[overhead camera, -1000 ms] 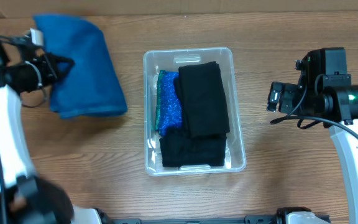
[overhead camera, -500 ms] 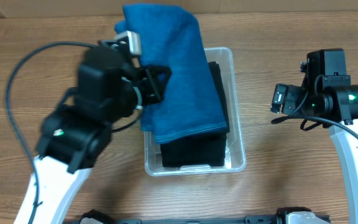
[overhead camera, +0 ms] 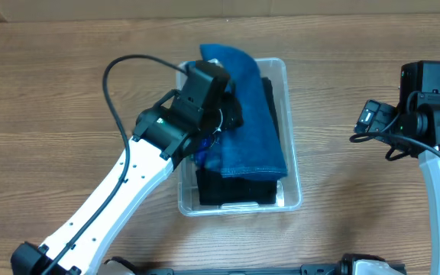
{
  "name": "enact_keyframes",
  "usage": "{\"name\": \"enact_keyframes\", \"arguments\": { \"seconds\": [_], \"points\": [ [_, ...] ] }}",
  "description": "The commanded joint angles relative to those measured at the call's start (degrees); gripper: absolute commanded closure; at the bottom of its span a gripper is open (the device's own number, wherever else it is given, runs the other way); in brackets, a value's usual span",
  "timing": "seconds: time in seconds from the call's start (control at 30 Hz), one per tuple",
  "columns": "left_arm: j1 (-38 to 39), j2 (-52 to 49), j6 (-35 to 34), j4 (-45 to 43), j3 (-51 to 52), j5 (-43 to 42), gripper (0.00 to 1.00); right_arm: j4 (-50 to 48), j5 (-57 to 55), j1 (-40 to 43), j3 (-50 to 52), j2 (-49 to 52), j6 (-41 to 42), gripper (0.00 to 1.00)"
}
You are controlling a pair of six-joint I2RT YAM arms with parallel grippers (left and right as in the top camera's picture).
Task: Pack container
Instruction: 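Lower the teal towel on top of the cloths and smooth it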
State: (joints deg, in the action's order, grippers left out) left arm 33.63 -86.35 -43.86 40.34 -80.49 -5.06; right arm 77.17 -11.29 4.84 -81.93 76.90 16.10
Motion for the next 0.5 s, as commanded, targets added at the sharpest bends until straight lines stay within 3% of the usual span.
{"name": "enact_keyframes", "arguments": {
  "seconds": [0.0,0.27,0.4,0.47],
  "points": [
    [0.07,-0.85,11.65,-2.82,-2.14,-7.65,0.96,-0.31,0.26,0.07,0.13,-0.17,0.44,0.00],
    [-0.85,-2.84,12.20,0.20,-2.16,-5.73,0.96,-0.31,0.24,0.07,0.13,-0.17,0.42,0.00],
    [-4.81,-2.08,12.24,6.69,-2.16,7.37,0.83,-0.31,0.26,0.07,0.13,-0.17,0.44,0.00],
    [-6.78,-2.08,13.25,9.11,-2.16,13.42,0.65,-0.31,0.26,0.07,0.13,-0.17,0.44,0.00]
  ]
}}
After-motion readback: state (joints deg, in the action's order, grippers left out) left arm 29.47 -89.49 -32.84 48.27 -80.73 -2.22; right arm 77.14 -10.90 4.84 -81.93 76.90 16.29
